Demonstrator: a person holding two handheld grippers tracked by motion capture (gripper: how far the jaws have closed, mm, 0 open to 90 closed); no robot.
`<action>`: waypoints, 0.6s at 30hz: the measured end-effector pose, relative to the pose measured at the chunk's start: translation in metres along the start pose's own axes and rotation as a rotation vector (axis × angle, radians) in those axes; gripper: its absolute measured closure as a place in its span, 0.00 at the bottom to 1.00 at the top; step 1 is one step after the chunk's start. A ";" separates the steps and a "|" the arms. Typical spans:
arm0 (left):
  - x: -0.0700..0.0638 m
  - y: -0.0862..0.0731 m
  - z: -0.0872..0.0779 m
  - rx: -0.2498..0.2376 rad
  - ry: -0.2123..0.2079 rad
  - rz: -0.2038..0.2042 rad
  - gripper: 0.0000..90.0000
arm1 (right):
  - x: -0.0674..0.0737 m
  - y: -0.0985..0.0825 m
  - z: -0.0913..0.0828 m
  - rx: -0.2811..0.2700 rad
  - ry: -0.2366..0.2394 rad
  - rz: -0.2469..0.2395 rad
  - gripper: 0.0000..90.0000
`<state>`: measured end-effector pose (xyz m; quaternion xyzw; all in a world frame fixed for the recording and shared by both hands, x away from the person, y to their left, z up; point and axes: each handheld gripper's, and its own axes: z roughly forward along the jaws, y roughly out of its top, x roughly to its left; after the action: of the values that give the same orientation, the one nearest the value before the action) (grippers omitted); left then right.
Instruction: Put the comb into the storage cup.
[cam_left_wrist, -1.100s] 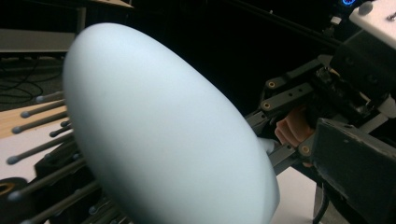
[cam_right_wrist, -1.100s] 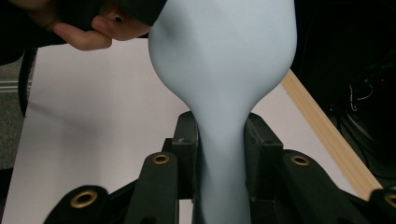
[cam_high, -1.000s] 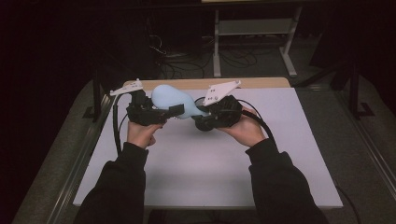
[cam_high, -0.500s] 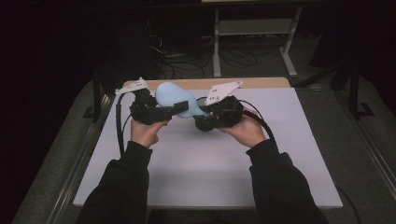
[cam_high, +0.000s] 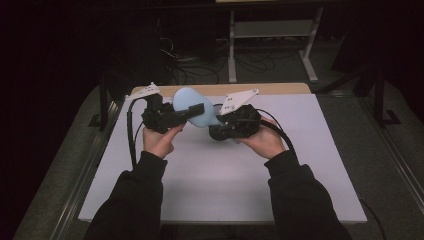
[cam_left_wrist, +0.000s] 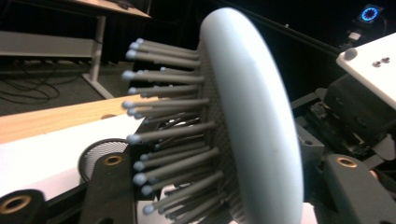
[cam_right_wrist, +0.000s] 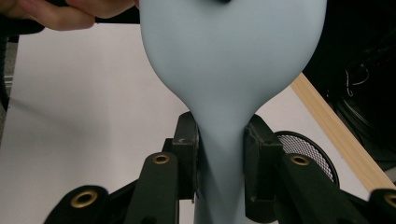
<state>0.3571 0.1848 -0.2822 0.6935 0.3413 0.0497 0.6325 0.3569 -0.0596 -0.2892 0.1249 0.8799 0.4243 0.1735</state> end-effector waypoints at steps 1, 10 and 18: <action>-0.001 0.000 0.001 0.006 0.000 0.004 0.51 | 0.000 -0.001 0.000 -0.001 0.000 0.003 0.76; -0.008 0.002 0.007 0.033 0.007 0.048 0.54 | -0.004 -0.010 0.002 -0.016 0.004 0.052 0.73; -0.019 0.003 0.016 0.070 0.058 0.166 0.56 | -0.005 -0.013 0.000 -0.037 0.000 0.106 0.55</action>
<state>0.3524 0.1609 -0.2755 0.7394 0.3023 0.1098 0.5915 0.3611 -0.0690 -0.2985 0.1681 0.8641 0.4489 0.1532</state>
